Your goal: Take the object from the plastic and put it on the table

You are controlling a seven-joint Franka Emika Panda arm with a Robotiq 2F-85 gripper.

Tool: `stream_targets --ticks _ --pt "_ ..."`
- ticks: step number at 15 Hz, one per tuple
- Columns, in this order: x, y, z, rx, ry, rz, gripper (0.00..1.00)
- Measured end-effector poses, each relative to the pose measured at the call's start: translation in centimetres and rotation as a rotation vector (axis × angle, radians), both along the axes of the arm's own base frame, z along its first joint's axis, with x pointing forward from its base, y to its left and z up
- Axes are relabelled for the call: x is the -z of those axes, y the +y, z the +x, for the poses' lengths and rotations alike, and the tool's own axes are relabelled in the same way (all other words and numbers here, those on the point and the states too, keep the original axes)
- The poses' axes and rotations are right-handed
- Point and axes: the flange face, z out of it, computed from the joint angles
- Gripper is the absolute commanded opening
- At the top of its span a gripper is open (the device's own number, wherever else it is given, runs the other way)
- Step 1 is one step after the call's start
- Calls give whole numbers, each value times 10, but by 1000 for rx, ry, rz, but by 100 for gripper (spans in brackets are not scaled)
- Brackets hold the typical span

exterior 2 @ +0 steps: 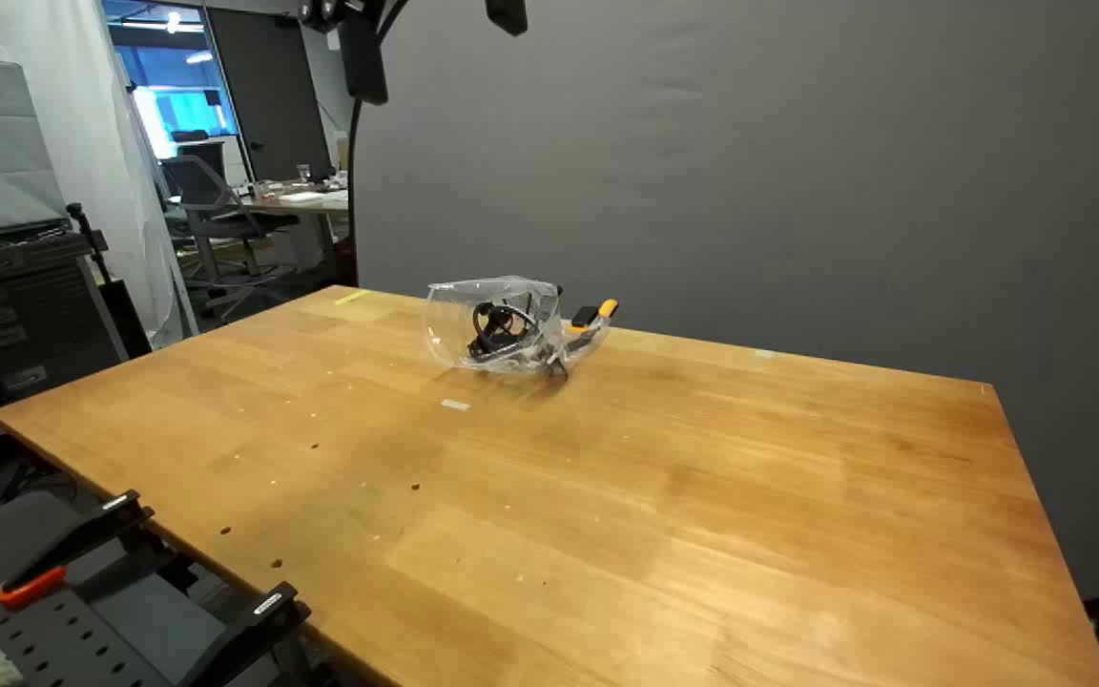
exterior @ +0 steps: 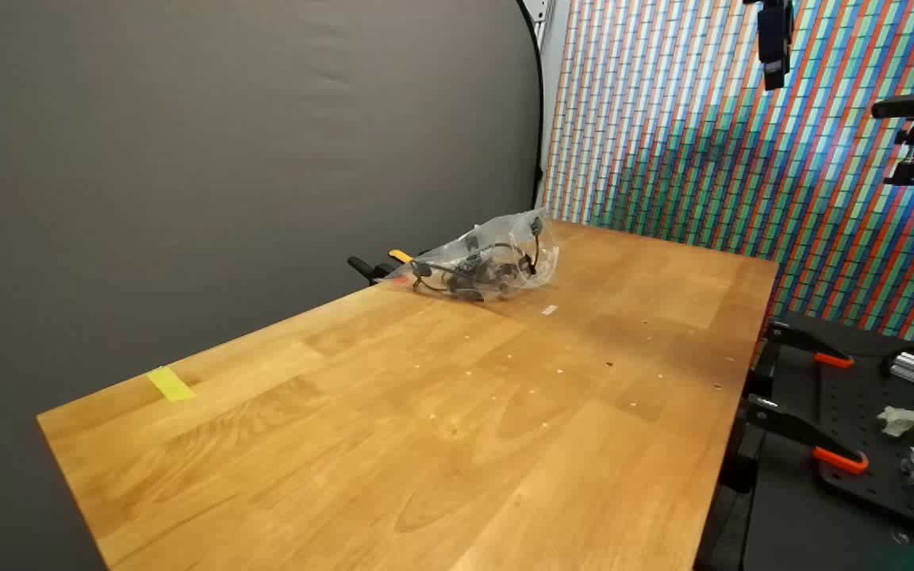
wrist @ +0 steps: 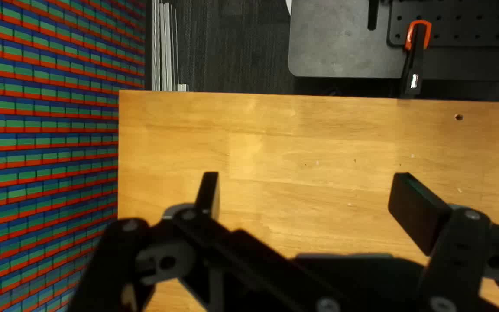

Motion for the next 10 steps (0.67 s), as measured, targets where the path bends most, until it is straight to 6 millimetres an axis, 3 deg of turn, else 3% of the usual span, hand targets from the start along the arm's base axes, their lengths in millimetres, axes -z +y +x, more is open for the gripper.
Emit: stream_targets --ticks 6,10 --pt "-5 -1 1 1 -10 -3 100" --pt "3 2 3 -7 5 1 100"
